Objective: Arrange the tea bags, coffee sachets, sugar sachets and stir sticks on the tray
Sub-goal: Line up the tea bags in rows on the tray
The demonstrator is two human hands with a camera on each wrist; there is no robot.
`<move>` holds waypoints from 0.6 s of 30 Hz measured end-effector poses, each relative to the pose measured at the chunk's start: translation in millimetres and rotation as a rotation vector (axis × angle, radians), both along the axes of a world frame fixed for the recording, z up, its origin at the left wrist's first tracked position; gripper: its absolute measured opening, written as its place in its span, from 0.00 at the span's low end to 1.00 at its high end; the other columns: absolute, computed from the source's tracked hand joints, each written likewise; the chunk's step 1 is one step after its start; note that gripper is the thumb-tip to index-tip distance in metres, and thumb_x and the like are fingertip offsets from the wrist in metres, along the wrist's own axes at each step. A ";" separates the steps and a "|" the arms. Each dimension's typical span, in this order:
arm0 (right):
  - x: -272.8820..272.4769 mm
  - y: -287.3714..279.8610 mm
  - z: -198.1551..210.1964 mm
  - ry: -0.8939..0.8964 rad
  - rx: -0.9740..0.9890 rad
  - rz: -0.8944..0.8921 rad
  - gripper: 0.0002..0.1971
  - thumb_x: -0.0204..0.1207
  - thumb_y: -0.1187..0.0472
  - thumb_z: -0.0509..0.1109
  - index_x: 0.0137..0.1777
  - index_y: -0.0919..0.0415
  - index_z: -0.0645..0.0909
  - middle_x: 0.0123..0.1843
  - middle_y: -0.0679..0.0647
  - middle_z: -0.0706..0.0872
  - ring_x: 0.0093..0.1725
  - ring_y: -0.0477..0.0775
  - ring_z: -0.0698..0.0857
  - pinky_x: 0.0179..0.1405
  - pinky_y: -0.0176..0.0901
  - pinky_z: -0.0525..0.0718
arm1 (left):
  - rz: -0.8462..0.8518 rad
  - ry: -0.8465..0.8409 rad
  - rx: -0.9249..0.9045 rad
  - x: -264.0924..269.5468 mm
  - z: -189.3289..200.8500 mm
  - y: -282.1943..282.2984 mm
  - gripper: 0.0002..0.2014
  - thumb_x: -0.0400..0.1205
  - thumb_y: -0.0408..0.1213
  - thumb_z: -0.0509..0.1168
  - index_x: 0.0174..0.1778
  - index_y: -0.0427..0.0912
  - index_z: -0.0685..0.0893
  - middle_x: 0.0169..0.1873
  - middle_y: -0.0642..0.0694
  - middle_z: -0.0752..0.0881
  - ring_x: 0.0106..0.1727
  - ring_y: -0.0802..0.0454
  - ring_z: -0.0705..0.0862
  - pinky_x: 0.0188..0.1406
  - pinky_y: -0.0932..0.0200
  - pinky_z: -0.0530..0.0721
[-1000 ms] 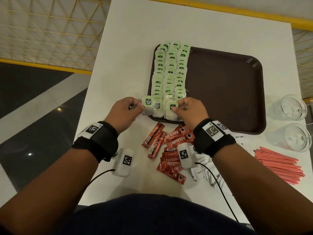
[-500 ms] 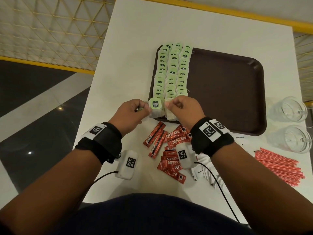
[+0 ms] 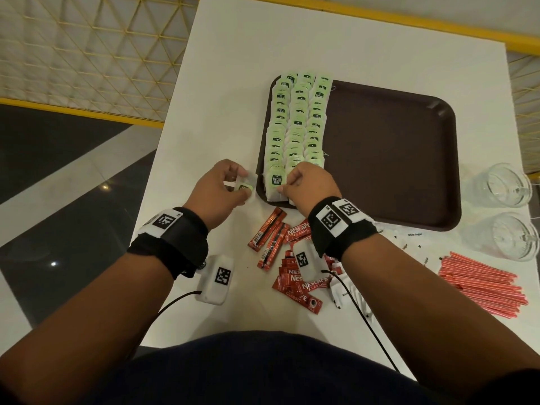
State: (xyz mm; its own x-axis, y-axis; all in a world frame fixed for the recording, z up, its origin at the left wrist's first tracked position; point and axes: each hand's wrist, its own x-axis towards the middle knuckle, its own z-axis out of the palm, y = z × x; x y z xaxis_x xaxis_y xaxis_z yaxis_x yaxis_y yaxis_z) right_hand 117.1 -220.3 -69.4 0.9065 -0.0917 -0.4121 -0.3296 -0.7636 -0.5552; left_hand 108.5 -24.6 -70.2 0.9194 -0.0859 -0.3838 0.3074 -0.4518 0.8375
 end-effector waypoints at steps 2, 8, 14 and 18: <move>-1.8 0.6 5.3 -0.047 0.012 -0.015 0.09 0.75 0.52 0.73 0.48 0.51 0.76 0.44 0.48 0.81 0.45 0.52 0.83 0.49 0.49 0.85 | -0.008 -0.006 0.008 0.7 5.0 1.1 0.17 0.75 0.35 0.76 0.53 0.48 0.77 0.53 0.49 0.84 0.47 0.48 0.89 0.48 0.54 0.88; -9.9 7.2 31.4 -0.293 0.073 0.393 0.15 0.79 0.60 0.67 0.66 0.52 0.80 0.63 0.49 0.82 0.60 0.46 0.79 0.62 0.42 0.76 | -0.244 -0.044 0.023 2.9 22.5 -4.9 0.18 0.74 0.32 0.77 0.51 0.47 0.75 0.39 0.46 0.89 0.33 0.55 0.82 0.37 0.59 0.81; -21.8 1.6 41.5 -0.176 -0.023 0.450 0.10 0.80 0.61 0.67 0.58 0.58 0.85 0.55 0.54 0.87 0.55 0.53 0.83 0.55 0.42 0.78 | -0.403 -0.158 0.122 3.1 27.2 -14.0 0.21 0.72 0.37 0.79 0.46 0.47 0.71 0.34 0.53 0.84 0.28 0.64 0.77 0.29 0.70 0.77; -33.4 -15.1 30.0 -0.255 -0.021 0.375 0.07 0.77 0.52 0.73 0.47 0.53 0.88 0.44 0.48 0.84 0.46 0.47 0.79 0.47 0.42 0.75 | -0.385 -0.180 0.085 3.7 23.1 -18.6 0.21 0.71 0.36 0.80 0.48 0.46 0.73 0.36 0.50 0.85 0.30 0.64 0.79 0.32 0.72 0.76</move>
State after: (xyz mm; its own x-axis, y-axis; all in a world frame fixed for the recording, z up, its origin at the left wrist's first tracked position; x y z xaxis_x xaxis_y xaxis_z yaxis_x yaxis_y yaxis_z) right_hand 83.7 -235.4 -39.5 0.9508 0.2570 -0.1728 0.1176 -0.8158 -0.5662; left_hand 112.2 -43.1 -47.0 0.8793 -0.4107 -0.2412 -0.0441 -0.5745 0.8173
